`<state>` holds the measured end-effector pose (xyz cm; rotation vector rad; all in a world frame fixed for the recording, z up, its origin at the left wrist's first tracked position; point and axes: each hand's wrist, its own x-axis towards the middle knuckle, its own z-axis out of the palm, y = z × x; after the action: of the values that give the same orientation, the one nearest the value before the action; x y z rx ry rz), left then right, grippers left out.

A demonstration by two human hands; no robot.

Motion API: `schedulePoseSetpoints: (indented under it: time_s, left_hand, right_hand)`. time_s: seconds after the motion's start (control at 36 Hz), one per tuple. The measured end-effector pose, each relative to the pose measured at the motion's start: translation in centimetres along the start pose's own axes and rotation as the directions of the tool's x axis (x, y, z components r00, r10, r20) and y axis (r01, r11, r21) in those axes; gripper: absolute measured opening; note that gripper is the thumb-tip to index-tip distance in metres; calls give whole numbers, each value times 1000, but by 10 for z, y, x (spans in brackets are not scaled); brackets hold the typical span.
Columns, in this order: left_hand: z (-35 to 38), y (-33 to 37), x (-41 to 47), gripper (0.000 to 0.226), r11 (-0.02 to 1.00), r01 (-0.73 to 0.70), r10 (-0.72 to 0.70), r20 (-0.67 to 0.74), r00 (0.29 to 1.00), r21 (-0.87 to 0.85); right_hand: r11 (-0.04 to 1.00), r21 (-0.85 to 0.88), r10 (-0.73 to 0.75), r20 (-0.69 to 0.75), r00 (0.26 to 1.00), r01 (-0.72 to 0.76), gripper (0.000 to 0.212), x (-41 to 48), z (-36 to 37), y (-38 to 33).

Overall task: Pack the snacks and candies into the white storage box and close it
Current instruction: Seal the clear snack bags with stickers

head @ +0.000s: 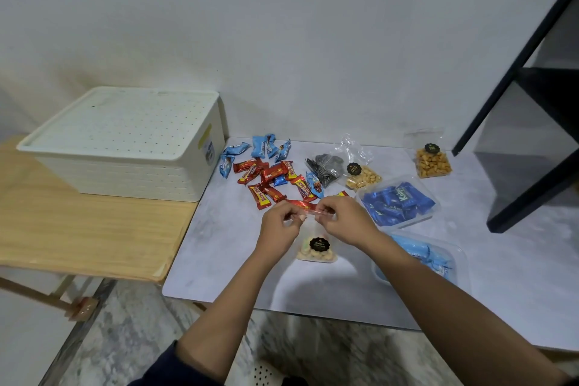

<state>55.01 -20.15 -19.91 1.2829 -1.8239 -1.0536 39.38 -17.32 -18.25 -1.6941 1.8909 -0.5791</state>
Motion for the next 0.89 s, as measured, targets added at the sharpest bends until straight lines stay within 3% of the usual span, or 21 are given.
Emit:
schedulePoseSetpoints:
  time_s: [0.39, 0.69, 0.89]
  left_hand:
    - [-3, 0, 2, 5, 999, 49, -49, 12, 999, -5]
    - [-7, 0, -3, 6, 994, 81, -70, 134, 988, -74]
    - [-6, -1, -4, 7, 992, 100, -92, 102, 991, -78]
  right_hand:
    - [987, 154, -39, 30, 999, 34, 5, 2, -3, 4]
    - [990, 133, -57, 1, 998, 56, 6, -3, 1, 5]
    - [991, 130, -29, -4, 1000, 29, 6, -3, 4, 6]
